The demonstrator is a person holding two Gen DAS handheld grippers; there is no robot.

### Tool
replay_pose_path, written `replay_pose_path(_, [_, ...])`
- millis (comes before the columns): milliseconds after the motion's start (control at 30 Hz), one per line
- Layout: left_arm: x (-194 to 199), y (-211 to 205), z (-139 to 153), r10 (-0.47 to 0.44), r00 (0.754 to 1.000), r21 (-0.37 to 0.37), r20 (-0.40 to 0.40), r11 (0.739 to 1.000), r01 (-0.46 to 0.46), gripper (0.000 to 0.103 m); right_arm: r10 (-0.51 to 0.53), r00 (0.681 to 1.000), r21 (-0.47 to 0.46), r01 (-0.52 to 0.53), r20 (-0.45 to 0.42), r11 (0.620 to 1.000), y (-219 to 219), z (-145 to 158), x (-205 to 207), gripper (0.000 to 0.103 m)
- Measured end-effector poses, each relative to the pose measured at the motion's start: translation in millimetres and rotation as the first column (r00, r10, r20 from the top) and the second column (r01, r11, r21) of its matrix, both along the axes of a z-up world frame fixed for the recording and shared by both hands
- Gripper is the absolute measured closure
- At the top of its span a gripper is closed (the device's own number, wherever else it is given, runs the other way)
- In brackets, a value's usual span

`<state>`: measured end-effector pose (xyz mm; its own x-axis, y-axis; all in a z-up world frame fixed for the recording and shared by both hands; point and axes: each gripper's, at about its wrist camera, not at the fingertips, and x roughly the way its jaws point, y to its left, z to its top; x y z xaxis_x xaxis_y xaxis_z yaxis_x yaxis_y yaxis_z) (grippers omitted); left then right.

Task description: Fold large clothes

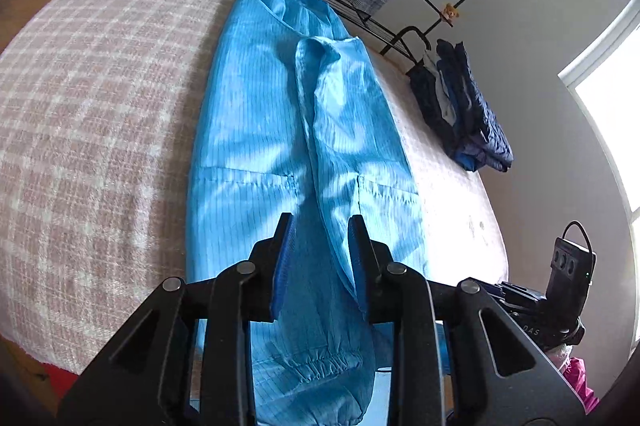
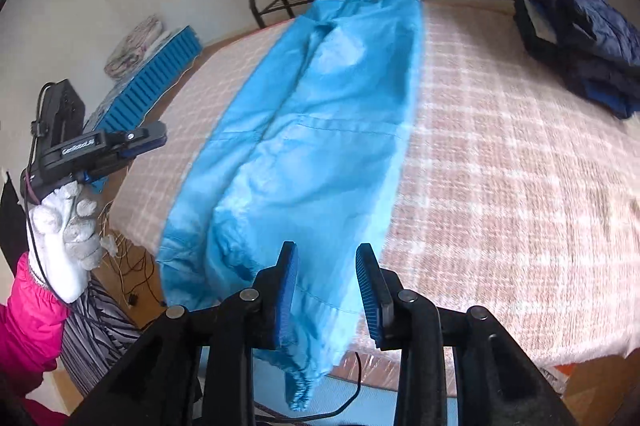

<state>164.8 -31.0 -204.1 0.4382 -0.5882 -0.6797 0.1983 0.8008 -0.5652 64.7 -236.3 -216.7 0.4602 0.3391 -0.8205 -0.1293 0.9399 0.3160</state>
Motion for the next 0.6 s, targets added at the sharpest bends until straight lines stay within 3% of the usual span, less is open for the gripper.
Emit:
replay_pose_path(100, [-3, -11, 0, -0.019, 1.000, 0.016, 0.005, 1.000, 0.019, 0.078, 0.074, 0.996, 0.101, -0.069, -0.050, 0.992, 13, -13, -14, 0.073])
replay_pose_path(233, [-1, -15, -6, -0.009, 1.000, 0.026, -0.019, 1.000, 0.010, 0.073, 0.314, 0.943, 0.029, -0.313, -0.107, 0.949, 67, -28, -54, 0.073])
replay_pose_path(300, [-1, -17, -14, -0.015, 0.998, 0.028, -0.053, 0.999, 0.016, 0.067, 0.356, 0.929, -0.007, -0.358, -0.103, 0.934, 75, -26, -69, 0.073])
replay_pose_path(367, [-2, -22, -23, -0.036, 0.996, 0.020, -0.087, 0.999, 0.037, 0.066, 0.325, 0.943, 0.017, -0.325, -0.068, 0.946, 63, -18, -69, 0.073])
replay_pose_path(467, [-3, -31, -38, -0.062, 0.987, 0.005, -0.149, 0.998, 0.064, 0.065, 0.197, 0.980, 0.034, -0.197, -0.015, 0.980, 32, -6, -56, 0.069])
replay_pose_path(500, [-3, -33, -44, -0.065, 0.983, 0.001, -0.172, 0.998, 0.066, 0.065, 0.150, 0.989, 0.040, -0.149, -0.013, 0.988, 21, -7, -45, 0.058])
replay_pose_path(533, [-3, -36, -49, -0.067, 0.979, -0.005, -0.192, 0.998, 0.068, 0.065, 0.105, 0.994, 0.049, -0.104, -0.013, 0.993, 12, -8, -39, 0.041])
replay_pose_path(600, [-3, -41, -57, -0.075, 0.972, -0.021, -0.221, 0.997, 0.072, 0.065, 0.053, 0.998, 0.057, -0.051, -0.028, 0.997, 1, -13, -27, 0.035])
